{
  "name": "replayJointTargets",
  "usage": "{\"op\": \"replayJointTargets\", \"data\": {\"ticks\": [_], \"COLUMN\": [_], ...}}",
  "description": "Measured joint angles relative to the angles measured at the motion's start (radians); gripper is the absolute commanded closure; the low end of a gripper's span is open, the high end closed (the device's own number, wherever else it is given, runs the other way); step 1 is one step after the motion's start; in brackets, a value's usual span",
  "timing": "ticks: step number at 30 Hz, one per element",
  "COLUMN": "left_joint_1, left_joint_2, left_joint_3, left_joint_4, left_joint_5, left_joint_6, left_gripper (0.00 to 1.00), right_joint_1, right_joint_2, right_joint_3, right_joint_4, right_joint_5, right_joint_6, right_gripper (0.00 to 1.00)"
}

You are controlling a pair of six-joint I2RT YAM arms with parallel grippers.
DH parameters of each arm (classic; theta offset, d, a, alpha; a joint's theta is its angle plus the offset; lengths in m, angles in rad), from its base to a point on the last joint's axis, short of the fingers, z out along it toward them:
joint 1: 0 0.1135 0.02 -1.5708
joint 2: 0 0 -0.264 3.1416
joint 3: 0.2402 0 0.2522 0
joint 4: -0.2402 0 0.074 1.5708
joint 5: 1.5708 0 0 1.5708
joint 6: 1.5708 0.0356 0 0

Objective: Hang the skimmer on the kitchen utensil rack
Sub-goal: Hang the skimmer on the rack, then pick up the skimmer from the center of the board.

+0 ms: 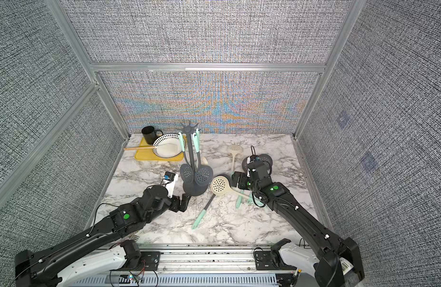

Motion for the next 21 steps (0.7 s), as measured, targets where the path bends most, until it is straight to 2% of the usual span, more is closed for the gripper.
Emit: {"op": "replayJointTargets", "data": {"ticks": [2,4,9,14,17,21], "left_joint_1": [-0.059,-0.102,-0.171,-0.173,-0.174,-0.174], "left_joint_2": [0.05,0.114,0.265,0.307,0.314,0.309], "left_joint_3": [0.0,0.015,0.072,0.068,0.068,0.068], "left_joint_4": [0.024,0.053,0.151,0.25,0.276,0.283], "left_joint_5": [-0.032,-0.049,-0.045,0.006,0.023,0.026], "left_joint_6": [-0.015,-0.015,0.01,0.011,0.011,0.011], "left_gripper": [0.02,0.03,0.04,0.08,0.09,0.1], "right_joint_1": [-0.037,-0.083,-0.167,-0.172,-0.171,-0.17], "right_joint_2": [0.023,0.049,0.167,0.259,0.277,0.322], "right_joint_3": [-0.016,-0.017,-0.015,-0.016,-0.014,0.022], "right_joint_4": [-0.013,-0.019,-0.071,-0.12,-0.132,-0.17], "right_joint_5": [0.005,0.026,0.056,-0.033,-0.105,-0.13], "right_joint_6": [0.016,0.04,0.054,-0.003,-0.065,-0.116], "right_gripper": [0.14,0.21,0.26,0.39,0.4,0.39]}}
